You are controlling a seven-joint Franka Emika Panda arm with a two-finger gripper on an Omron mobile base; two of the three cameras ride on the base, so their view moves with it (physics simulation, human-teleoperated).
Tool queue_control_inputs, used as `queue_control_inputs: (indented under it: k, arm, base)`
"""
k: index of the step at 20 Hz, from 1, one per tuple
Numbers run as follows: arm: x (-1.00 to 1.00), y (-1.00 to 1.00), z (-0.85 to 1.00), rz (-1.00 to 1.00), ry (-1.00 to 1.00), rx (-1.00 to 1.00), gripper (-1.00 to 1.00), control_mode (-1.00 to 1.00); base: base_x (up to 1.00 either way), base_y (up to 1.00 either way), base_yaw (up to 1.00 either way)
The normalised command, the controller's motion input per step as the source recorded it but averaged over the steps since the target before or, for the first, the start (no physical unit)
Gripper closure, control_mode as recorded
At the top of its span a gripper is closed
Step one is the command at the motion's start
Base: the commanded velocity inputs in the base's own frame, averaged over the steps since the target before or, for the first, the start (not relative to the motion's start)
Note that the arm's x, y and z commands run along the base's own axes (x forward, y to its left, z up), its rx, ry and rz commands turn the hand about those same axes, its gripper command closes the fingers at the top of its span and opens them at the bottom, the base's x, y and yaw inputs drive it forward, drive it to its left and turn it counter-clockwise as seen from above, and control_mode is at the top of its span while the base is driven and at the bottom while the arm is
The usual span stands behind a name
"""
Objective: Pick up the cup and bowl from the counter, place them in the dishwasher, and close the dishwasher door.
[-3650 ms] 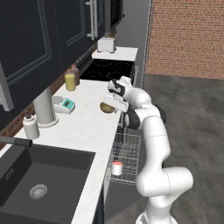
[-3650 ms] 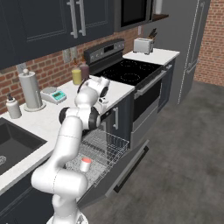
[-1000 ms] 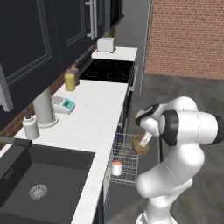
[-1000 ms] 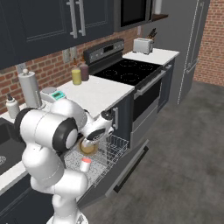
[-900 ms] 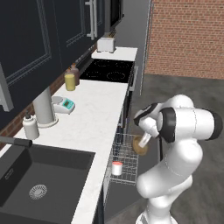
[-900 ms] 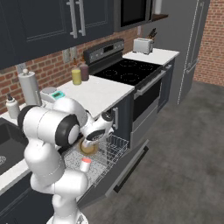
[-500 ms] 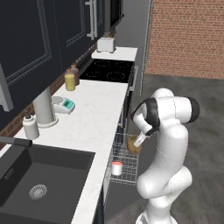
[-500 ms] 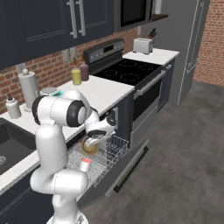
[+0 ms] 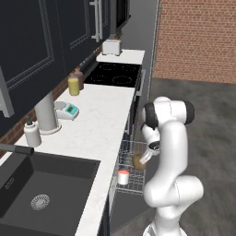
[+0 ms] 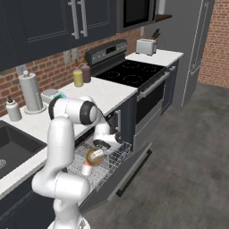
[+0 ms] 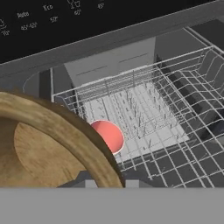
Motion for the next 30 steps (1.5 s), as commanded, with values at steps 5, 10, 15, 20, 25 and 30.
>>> queue_control_inputs:
  k: [5,10,15,20,25,30]
  arm:
    - [0.37,0.09,-0.35,0.0,0.02,0.0,1.0,-1.0]
    - [0.7,0.0,-0.01,0.0,0.17,0.0,1.0,-1.0]
    - [0.63,0.0,-0.12,0.0,0.11,0.0,1.0,-1.0]
    - [0.48,0.0,-0.37,0.0,0.07,0.0,1.0,-1.0]
    - [0.33,0.07,-0.54,0.01,0.02,0.0,1.0,-1.0]
    - [0.19,0.1,-0.41,0.0,0.01,0.0,1.0,-1.0]
  base:
    - [0.0,0.0,0.0]
    - [0.0,0.0,0.0]
    - [0.0,0.0,0.0]
    - [0.0,0.0,0.0]
    - [0.0,0.0,0.0]
    - [0.0,0.0,0.0]
